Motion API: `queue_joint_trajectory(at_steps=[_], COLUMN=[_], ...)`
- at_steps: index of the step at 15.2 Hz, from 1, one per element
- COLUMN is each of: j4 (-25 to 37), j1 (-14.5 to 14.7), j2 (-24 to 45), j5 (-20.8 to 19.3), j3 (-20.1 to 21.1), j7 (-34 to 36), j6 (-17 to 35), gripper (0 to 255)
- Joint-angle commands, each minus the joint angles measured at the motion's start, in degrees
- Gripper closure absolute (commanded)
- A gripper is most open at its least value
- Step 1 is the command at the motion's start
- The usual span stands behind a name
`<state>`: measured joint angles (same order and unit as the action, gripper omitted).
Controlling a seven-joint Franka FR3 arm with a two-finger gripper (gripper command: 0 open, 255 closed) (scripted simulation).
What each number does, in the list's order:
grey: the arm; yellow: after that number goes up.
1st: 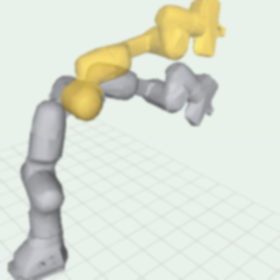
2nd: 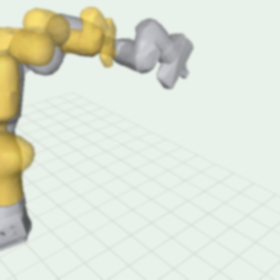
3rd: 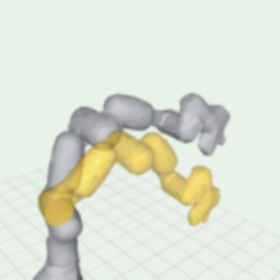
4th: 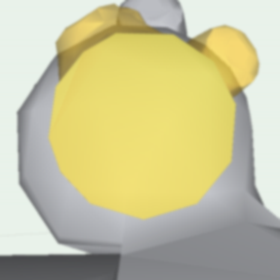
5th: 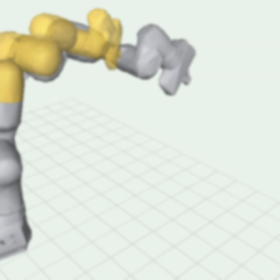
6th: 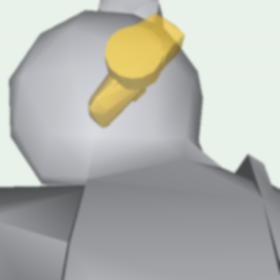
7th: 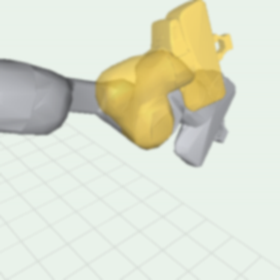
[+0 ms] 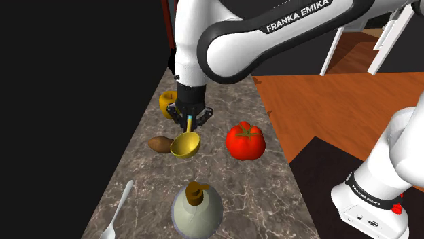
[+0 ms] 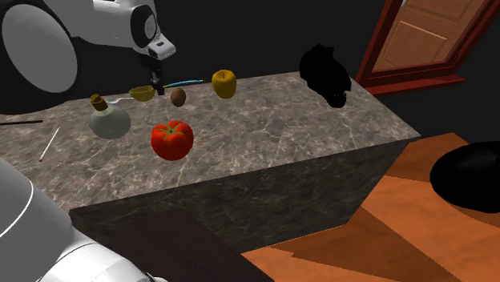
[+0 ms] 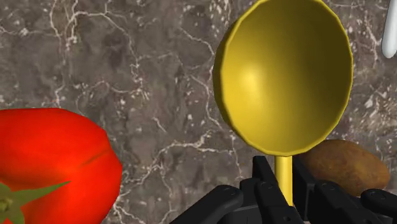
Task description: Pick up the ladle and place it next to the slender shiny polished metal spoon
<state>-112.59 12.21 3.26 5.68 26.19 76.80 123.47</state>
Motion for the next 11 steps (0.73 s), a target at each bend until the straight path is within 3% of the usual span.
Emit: queue_joint_trajectory(at_steps=[1,11], j4=[-0.53,2.34], j1=[1.49,9.29], j2=[-0.05,3.01], j5=[-0.48,-5.36], j3=[1.26,7.08], j7=[3.05,18.81], j6=[0.76,1.51], gripper=[255,255])
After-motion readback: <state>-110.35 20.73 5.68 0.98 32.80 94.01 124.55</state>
